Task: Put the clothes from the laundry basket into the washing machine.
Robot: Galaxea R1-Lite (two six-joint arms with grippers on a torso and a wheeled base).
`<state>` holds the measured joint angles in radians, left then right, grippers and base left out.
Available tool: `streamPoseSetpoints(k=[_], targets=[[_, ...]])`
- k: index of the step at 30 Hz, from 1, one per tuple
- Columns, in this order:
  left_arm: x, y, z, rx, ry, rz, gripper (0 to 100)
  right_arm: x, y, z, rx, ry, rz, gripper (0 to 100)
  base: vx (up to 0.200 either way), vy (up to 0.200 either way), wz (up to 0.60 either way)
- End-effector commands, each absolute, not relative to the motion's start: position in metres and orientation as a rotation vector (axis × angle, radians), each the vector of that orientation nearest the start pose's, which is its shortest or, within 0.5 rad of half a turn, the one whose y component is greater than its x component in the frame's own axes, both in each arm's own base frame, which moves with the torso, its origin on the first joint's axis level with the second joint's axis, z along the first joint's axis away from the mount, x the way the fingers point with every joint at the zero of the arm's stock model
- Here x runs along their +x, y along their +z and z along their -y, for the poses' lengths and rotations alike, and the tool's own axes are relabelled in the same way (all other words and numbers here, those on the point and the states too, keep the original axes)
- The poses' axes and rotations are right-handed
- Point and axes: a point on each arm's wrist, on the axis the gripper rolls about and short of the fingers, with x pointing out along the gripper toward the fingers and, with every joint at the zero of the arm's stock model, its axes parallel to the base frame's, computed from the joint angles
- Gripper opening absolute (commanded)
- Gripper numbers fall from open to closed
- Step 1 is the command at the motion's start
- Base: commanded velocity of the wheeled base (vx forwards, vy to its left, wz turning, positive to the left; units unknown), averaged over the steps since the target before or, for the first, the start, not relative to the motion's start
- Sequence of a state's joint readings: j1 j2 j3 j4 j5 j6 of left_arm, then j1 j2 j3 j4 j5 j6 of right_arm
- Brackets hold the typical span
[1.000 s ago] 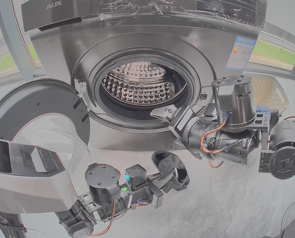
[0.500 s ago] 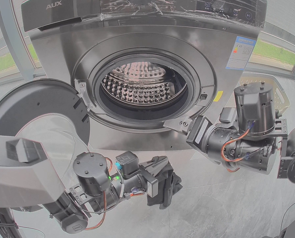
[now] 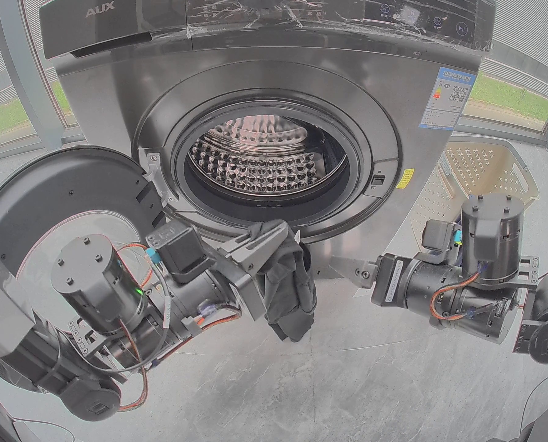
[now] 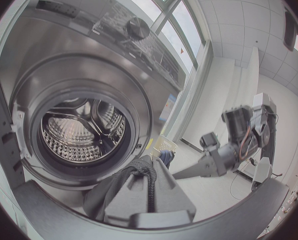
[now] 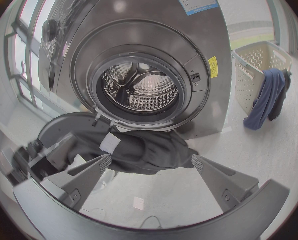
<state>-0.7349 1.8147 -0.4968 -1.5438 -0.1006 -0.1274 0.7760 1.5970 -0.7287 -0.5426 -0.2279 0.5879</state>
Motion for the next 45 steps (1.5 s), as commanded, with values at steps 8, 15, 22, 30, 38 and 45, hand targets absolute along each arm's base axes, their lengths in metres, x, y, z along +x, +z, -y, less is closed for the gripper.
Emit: streamPoseSetpoints(k=[8,15,22,30,38,45], targets=[[0.216,0.215,0.179,-0.251,-0.795,0.366,0,0.200,0.156,-0.186,0.193,0.576,-0.399,100,0.000,0.000,0.00],[0.219,0.220,0.179,-0.257,-0.782,0.383,0,0.210,0.134,-0.210,0.123,0.686,-0.321,100,0.000,0.000,0.00],[0.229,0.213,0.180,-0.255,-0.725,0.361,0,0.209,0.115,-0.243,0.123,0.812,-0.243,100,0.000,0.000,0.00],[0.235,0.209,0.179,-0.251,-0.707,0.353,0,0.220,0.104,-0.253,0.127,0.798,-0.240,100,0.000,0.000,0.00],[0.232,0.211,0.180,-0.256,-0.715,0.361,0,0.245,0.096,-0.246,0.144,0.734,-0.205,100,0.000,0.000,0.00],[0.230,0.212,0.180,-0.256,-0.719,0.362,0,0.270,0.096,-0.248,0.163,0.691,-0.166,100,0.000,0.000,0.00]])
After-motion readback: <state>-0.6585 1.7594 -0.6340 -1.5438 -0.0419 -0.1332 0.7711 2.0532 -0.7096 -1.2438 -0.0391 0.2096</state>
